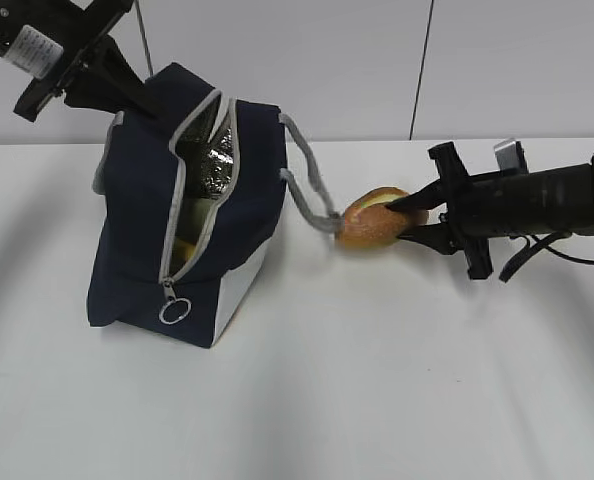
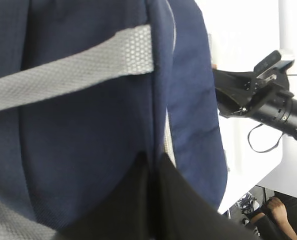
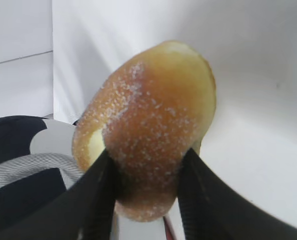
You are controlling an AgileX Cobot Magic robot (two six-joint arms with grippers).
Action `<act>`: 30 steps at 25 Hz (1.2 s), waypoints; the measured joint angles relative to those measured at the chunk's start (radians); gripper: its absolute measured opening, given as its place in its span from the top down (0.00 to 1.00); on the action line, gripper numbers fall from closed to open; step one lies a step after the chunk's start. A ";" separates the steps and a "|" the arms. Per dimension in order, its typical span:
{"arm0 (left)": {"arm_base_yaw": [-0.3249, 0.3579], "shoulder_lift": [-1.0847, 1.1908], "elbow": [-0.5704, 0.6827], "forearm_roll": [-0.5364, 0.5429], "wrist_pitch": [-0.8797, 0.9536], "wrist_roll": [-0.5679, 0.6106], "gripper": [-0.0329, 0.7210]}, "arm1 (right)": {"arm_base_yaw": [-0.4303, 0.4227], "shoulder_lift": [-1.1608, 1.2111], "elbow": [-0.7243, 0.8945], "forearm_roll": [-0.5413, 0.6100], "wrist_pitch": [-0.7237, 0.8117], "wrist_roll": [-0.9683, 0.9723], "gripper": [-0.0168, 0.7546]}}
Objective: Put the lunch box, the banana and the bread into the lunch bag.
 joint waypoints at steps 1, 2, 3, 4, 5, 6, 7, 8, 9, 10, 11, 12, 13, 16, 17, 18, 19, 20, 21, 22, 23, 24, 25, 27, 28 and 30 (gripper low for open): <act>0.000 0.000 0.000 0.000 0.000 0.000 0.96 | -0.010 0.000 0.000 0.000 0.002 -0.020 0.63; 0.000 0.000 0.000 0.000 0.000 0.000 0.96 | -0.019 0.000 -0.005 0.000 0.002 -0.049 0.63; 0.000 0.000 0.000 0.000 0.000 0.000 0.96 | -0.030 0.000 -0.010 0.000 0.002 -0.080 0.63; 0.000 0.000 0.000 0.000 0.000 0.000 0.96 | -0.037 0.000 -0.018 0.000 0.002 -0.112 0.63; 0.000 0.000 0.000 0.000 0.000 0.000 0.96 | -0.039 0.000 -0.033 -0.002 0.005 -0.143 0.63; 0.000 0.000 0.000 0.000 0.000 0.000 0.96 | -0.044 0.000 -0.051 -0.006 0.012 -0.185 0.63; 0.000 0.000 0.000 0.000 0.000 0.000 0.96 | -0.046 0.000 -0.069 -0.011 0.027 -0.229 0.63; 0.000 0.000 0.000 0.000 0.000 0.000 0.96 | -0.048 0.000 -0.094 -0.026 0.045 -0.269 0.63; 0.000 0.000 0.000 0.000 0.000 0.000 0.96 | -0.048 0.000 -0.123 -0.054 0.078 -0.293 0.63; 0.000 0.000 0.000 0.000 0.000 0.000 0.96 | -0.048 0.000 -0.155 -0.086 0.121 -0.310 0.63; 0.000 0.000 0.000 0.000 0.000 0.000 0.96 | -0.048 0.000 -0.181 -0.133 0.169 -0.319 0.63; 0.000 0.000 0.000 0.000 0.000 0.000 0.96 | -0.048 0.000 -0.213 -0.189 0.209 -0.319 0.63; 0.000 0.000 0.000 0.000 0.000 0.000 0.96 | -0.048 -0.003 -0.241 -0.248 0.252 -0.315 0.63; 0.000 0.000 0.000 0.000 0.000 0.000 0.96 | -0.048 -0.039 -0.301 -0.423 0.324 -0.284 0.63; 0.000 0.000 0.000 0.000 0.000 0.000 0.96 | -0.048 -0.056 -0.317 -0.468 0.331 -0.268 0.63; 0.000 0.000 0.000 0.000 0.000 0.000 0.96 | -0.048 -0.080 -0.327 -0.511 0.340 -0.253 0.63; 0.000 0.000 0.000 0.000 0.000 0.000 0.96 | -0.048 -0.105 -0.337 -0.545 0.344 -0.241 0.63; 0.000 0.000 0.000 0.000 0.000 0.000 0.96 | -0.048 -0.127 -0.346 -0.573 0.349 -0.231 0.63; 0.000 0.000 0.000 0.000 0.000 0.000 0.96 | -0.048 -0.153 -0.354 -0.590 0.356 -0.222 0.63; 0.000 0.000 0.000 0.000 0.000 0.000 0.96 | -0.048 -0.175 -0.361 -0.606 0.358 -0.215 0.63; 0.000 0.000 0.000 0.000 0.000 0.000 0.96 | -0.046 -0.203 -0.367 -0.627 0.363 -0.211 0.63; 0.000 0.000 0.000 0.000 0.000 0.000 0.96 | -0.042 -0.221 -0.375 -0.637 0.367 -0.204 0.63; 0.000 0.000 0.000 0.000 0.000 0.000 0.96 | -0.037 -0.239 -0.382 -0.644 0.369 -0.197 0.63; 0.000 0.000 0.000 0.000 0.000 0.000 0.96 | -0.019 -0.269 -0.391 -0.658 0.373 -0.190 0.63; 0.000 0.000 0.000 0.000 0.000 0.000 0.96 | -0.005 -0.278 -0.395 -0.668 0.373 -0.183 0.63; 0.000 0.000 0.000 -0.001 0.000 0.000 0.96 | 0.031 -0.297 -0.397 -0.698 0.371 -0.170 0.63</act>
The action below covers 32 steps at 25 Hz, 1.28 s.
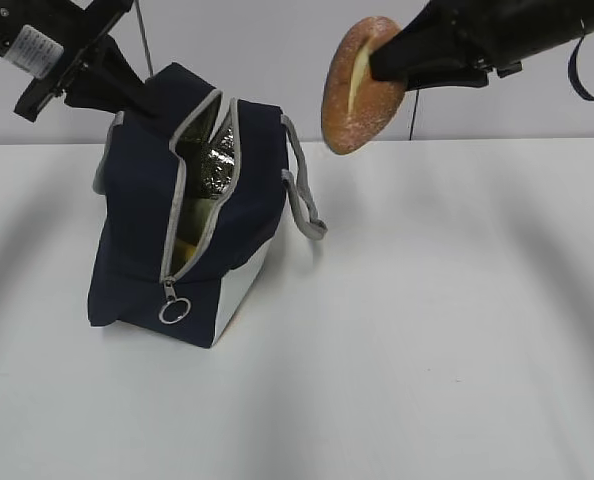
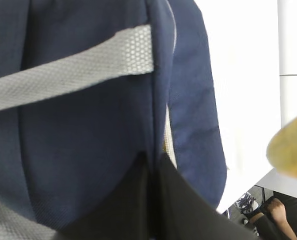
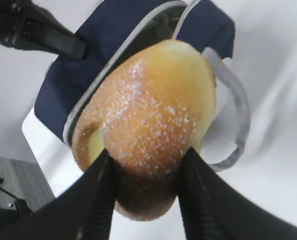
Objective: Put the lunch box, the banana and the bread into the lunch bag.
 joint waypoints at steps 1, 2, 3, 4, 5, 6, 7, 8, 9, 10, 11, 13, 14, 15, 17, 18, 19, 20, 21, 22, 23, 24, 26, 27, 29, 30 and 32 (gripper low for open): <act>0.000 0.000 0.000 -0.001 0.000 0.000 0.96 | 0.025 -0.005 0.000 -0.016 -0.005 0.008 0.63; 0.000 0.000 0.000 -0.002 0.000 0.000 0.96 | 0.047 -0.007 0.000 -0.030 -0.010 0.015 0.63; 0.000 0.000 0.000 -0.002 0.000 0.000 0.96 | 0.075 -0.009 0.000 -0.043 -0.018 0.020 0.63; 0.000 0.000 0.000 -0.002 0.000 0.000 0.96 | 0.102 -0.009 0.000 -0.053 -0.034 0.024 0.63; 0.000 0.000 0.000 -0.003 0.000 0.000 0.96 | 0.129 -0.009 0.000 -0.067 -0.054 0.027 0.63; 0.000 0.000 0.000 -0.003 0.000 0.000 0.96 | 0.150 -0.009 0.000 -0.074 -0.073 0.029 0.63; 0.000 0.000 0.000 -0.003 0.000 0.000 0.96 | 0.173 -0.009 0.000 -0.079 -0.096 0.029 0.63; 0.000 0.000 0.000 -0.003 0.000 0.000 0.96 | 0.194 -0.009 0.000 -0.081 -0.122 0.029 0.63; 0.000 0.000 0.000 -0.003 0.000 0.000 0.96 | 0.210 -0.009 0.000 -0.081 -0.145 0.030 0.63; 0.000 0.000 0.000 -0.003 0.000 0.000 0.96 | 0.228 -0.009 0.000 -0.081 -0.174 0.030 0.63; 0.000 0.000 0.000 -0.003 0.000 0.000 0.96 | 0.244 -0.009 0.000 -0.081 -0.203 0.030 0.63; 0.000 0.000 0.000 -0.003 0.000 0.000 0.96 | 0.272 0.000 0.000 -0.081 -0.254 0.030 0.63; 0.000 0.000 0.000 -0.003 0.000 0.000 0.96 | 0.288 0.006 0.000 -0.081 -0.281 0.030 0.63; 0.000 0.000 0.000 -0.004 0.000 0.000 0.96 | 0.302 0.011 -0.002 -0.081 -0.305 0.028 0.63; 0.000 0.000 0.000 -0.004 0.000 0.000 0.96 | 0.325 0.032 -0.011 -0.079 -0.334 0.024 0.63; 0.000 0.000 0.000 -0.005 0.000 0.000 0.96 | 0.334 0.043 -0.019 -0.079 -0.344 0.022 0.62; 0.000 0.000 0.000 -0.005 0.000 0.000 0.96 | 0.340 0.057 -0.028 -0.077 -0.349 0.019 0.62; 0.000 0.000 0.000 -0.005 0.000 0.000 0.96 | 0.343 0.072 -0.035 -0.075 -0.351 0.018 0.61; 0.000 0.000 0.000 -0.005 0.000 0.000 0.96 | 0.342 0.087 -0.043 -0.073 -0.355 0.018 0.58; 0.000 0.000 0.000 -0.005 0.000 0.000 0.96 | 0.343 0.098 -0.049 -0.073 -0.358 0.016 0.54; 0.000 0.000 0.000 -0.005 0.000 0.000 0.96 | 0.343 0.109 -0.049 -0.072 -0.362 0.016 0.49; 0.000 0.000 0.000 -0.005 0.000 0.000 0.96 | 0.343 0.119 -0.051 -0.072 -0.364 0.013 0.43; 0.000 0.000 0.000 -0.006 0.000 0.000 0.96 | 0.343 0.124 -0.051 -0.072 -0.365 0.009 0.30; 0.000 0.000 0.000 -0.006 0.000 0.000 0.96 | 0.343 0.124 -0.053 -0.072 -0.365 0.007 0.24; 0.000 0.000 0.000 -0.006 0.000 0.000 0.96 | 0.343 0.124 -0.058 -0.071 -0.365 0.005 0.19; 0.000 0.000 0.000 -0.008 0.000 0.000 0.96 | 0.343 0.124 -0.059 -0.071 -0.367 0.001 0.18; 0.000 0.000 0.000 -0.008 0.000 0.000 0.96 | 0.343 0.124 -0.059 -0.071 -0.367 -0.004 0.17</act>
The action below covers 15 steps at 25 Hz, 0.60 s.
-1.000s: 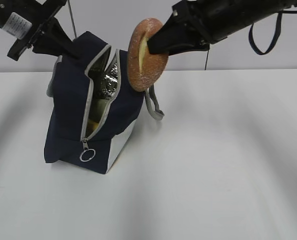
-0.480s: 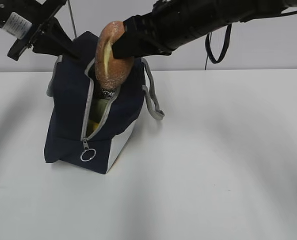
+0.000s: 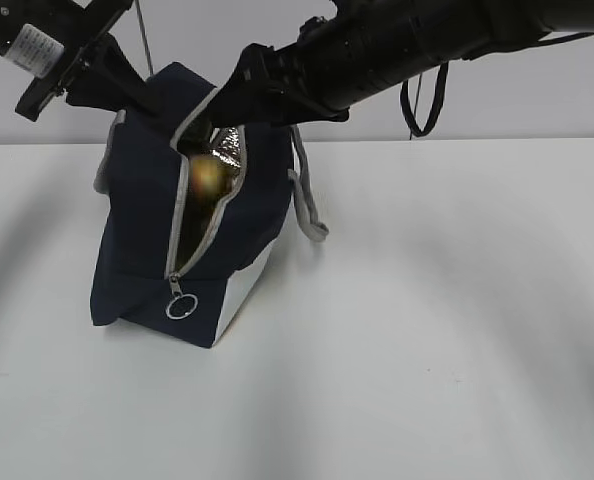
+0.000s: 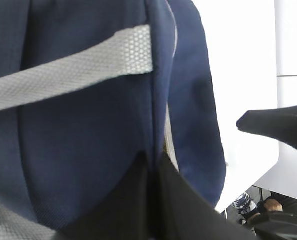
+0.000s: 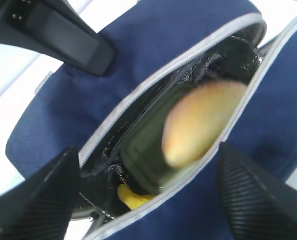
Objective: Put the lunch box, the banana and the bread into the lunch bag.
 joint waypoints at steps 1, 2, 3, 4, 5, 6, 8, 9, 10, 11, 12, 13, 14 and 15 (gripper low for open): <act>0.000 0.000 0.000 0.000 0.000 0.000 0.96 | 0.000 0.000 -0.002 0.000 0.000 -0.002 0.17; 0.000 0.000 0.000 0.000 0.000 0.000 0.96 | 0.000 0.000 -0.006 0.000 0.000 -0.002 0.17; 0.000 0.000 0.000 0.000 0.000 0.000 0.96 | 0.000 0.000 -0.013 -0.004 0.000 -0.003 0.17; 0.000 0.000 0.000 0.000 0.000 0.000 0.96 | 0.000 0.000 -0.019 -0.009 0.000 -0.004 0.18; 0.000 0.000 0.000 0.000 0.000 0.000 0.96 | 0.000 0.000 -0.026 -0.018 0.002 -0.004 0.19; 0.000 0.000 0.000 0.000 0.000 0.000 0.96 | 0.000 -0.002 -0.029 -0.033 0.002 0.002 0.20; 0.000 0.000 0.000 0.000 0.000 0.000 0.96 | 0.000 -0.009 -0.038 -0.073 0.004 0.027 0.22; 0.000 0.000 0.000 0.000 0.000 0.000 0.96 | 0.000 -0.012 -0.040 -0.100 0.004 0.044 0.22; 0.000 0.000 0.000 0.000 0.000 0.001 0.96 | -0.002 -0.013 -0.042 -0.127 0.005 0.070 0.22; 0.000 0.000 0.000 0.000 0.000 0.002 0.96 | -0.002 -0.014 -0.043 -0.160 0.010 0.103 0.23; 0.000 0.000 0.000 0.000 0.000 0.002 0.96 | -0.004 -0.016 -0.044 -0.197 0.017 0.138 0.23; 0.000 0.000 0.000 0.000 0.000 0.003 0.96 | -0.011 -0.016 -0.044 -0.233 0.024 0.186 0.24; 0.000 0.000 0.000 0.000 0.000 0.003 0.96 | -0.015 -0.016 -0.044 -0.259 0.031 0.238 0.24; 0.000 0.000 0.000 0.000 0.000 0.003 0.96 | -0.018 -0.016 -0.044 -0.285 0.035 0.290 0.24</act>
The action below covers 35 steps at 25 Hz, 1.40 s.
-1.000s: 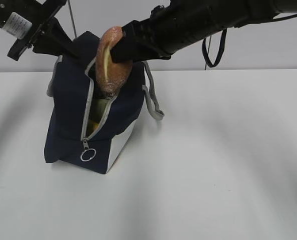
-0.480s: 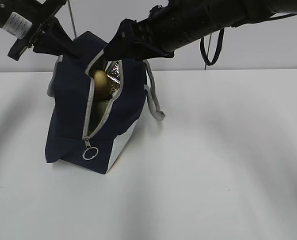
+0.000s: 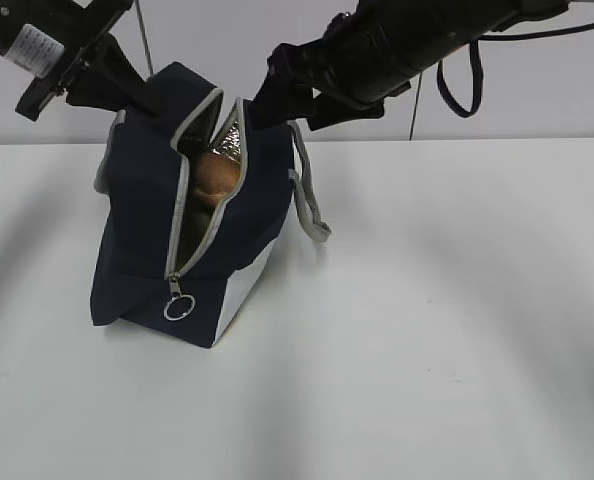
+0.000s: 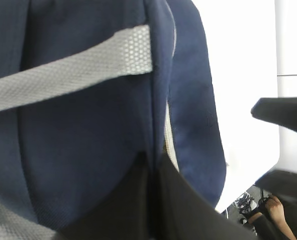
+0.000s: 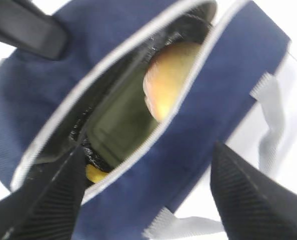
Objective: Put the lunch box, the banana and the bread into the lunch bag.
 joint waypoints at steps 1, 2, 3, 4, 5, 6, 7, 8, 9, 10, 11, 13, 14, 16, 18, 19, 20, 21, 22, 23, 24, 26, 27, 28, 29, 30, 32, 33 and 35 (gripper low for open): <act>0.000 0.000 0.000 0.000 0.000 0.002 0.96 | -0.009 0.000 0.000 -0.020 0.002 0.042 0.24; 0.000 0.000 0.000 0.000 0.000 0.003 0.96 | -0.015 -0.001 0.000 -0.030 0.005 0.086 0.24; 0.000 0.000 0.000 0.000 0.000 0.003 0.96 | -0.022 -0.001 0.000 -0.036 0.007 0.121 0.24; 0.000 0.000 0.000 0.000 0.000 0.003 0.96 | -0.026 -0.001 0.000 -0.040 0.009 0.144 0.24; 0.000 0.000 0.000 0.000 0.000 0.003 0.96 | -0.031 -0.001 0.000 -0.046 0.011 0.166 0.24; 0.000 0.000 0.000 0.000 0.000 0.003 0.96 | -0.031 -0.001 0.000 -0.047 0.013 0.179 0.24; 0.000 0.000 0.000 0.000 0.000 0.003 0.96 | -0.031 -0.001 0.000 -0.049 0.015 0.193 0.24; 0.000 0.000 0.000 0.000 0.000 0.003 0.96 | -0.031 -0.001 0.000 -0.049 0.017 0.200 0.24; 0.000 0.000 0.000 0.000 0.000 0.003 0.96 | -0.031 0.001 0.000 -0.049 0.019 0.209 0.24; 0.000 0.000 0.000 0.000 0.000 0.003 0.96 | -0.031 0.009 -0.002 -0.049 0.019 0.215 0.24; 0.000 0.000 0.000 0.000 0.000 0.003 0.96 | -0.031 0.017 -0.002 -0.049 0.019 0.220 0.25; 0.000 0.000 0.000 0.000 0.000 0.003 0.96 | -0.031 0.036 -0.002 -0.047 0.020 0.224 0.27; 0.000 0.000 0.000 0.000 0.000 0.003 0.96 | -0.031 0.047 -0.002 -0.043 0.020 0.226 0.29; 0.000 0.000 0.000 0.000 0.000 0.004 0.96 | -0.031 0.068 -0.004 -0.025 0.020 0.228 0.34; 0.000 0.000 0.000 0.000 0.000 0.004 0.96 | -0.031 0.091 -0.009 -0.010 0.015 0.228 0.39; 0.000 0.000 0.000 0.000 0.000 0.004 0.96 | -0.031 0.100 -0.010 -0.003 0.006 0.228 0.41; 0.000 0.000 0.000 0.000 0.000 0.004 0.96 | -0.031 0.105 -0.012 0.011 -0.003 0.228 0.43; 0.000 0.000 0.000 0.000 0.000 0.004 0.96 | -0.031 0.112 -0.015 0.028 -0.008 0.228 0.45; 0.000 0.000 0.000 0.000 0.000 0.004 0.96 | -0.031 0.120 -0.019 0.043 -0.012 0.228 0.47; 0.000 0.000 0.000 0.000 0.000 0.005 0.96 | -0.031 0.126 -0.023 0.056 -0.012 0.228 0.48; 0.000 0.000 0.000 0.000 0.000 0.005 0.96 | -0.031 0.136 -0.027 0.072 -0.012 0.223 0.50; 0.000 0.000 0.000 0.000 0.000 0.005 0.96 | -0.031 0.153 -0.035 0.092 -0.010 0.221 0.55; 0.000 0.000 0.000 0.000 0.000 0.005 0.96 | -0.031 0.157 -0.036 0.102 -0.010 0.220 0.58; 0.000 0.000 0.000 0.000 0.000 0.005 0.96 | -0.031 0.159 -0.036 0.107 -0.010 0.214 0.61; 0.000 0.000 0.000 0.000 0.000 0.005 0.96 | -0.031 0.161 -0.039 0.112 -0.010 0.210 0.66; 0.000 0.000 0.000 0.000 0.000 0.006 0.96 | -0.031 0.161 -0.040 0.114 -0.010 0.203 0.71; 0.000 0.000 0.000 0.000 0.000 0.006 0.96 | -0.031 0.161 -0.050 0.116 -0.010 0.189 0.81; 0.000 0.000 0.000 0.000 0.000 0.006 0.96 | -0.031 0.162 -0.055 0.116 -0.006 0.182 0.88; 0.000 0.000 0.000 0.000 0.000 0.007 0.96 | -0.031 0.165 -0.067 0.116 -0.002 0.166 0.96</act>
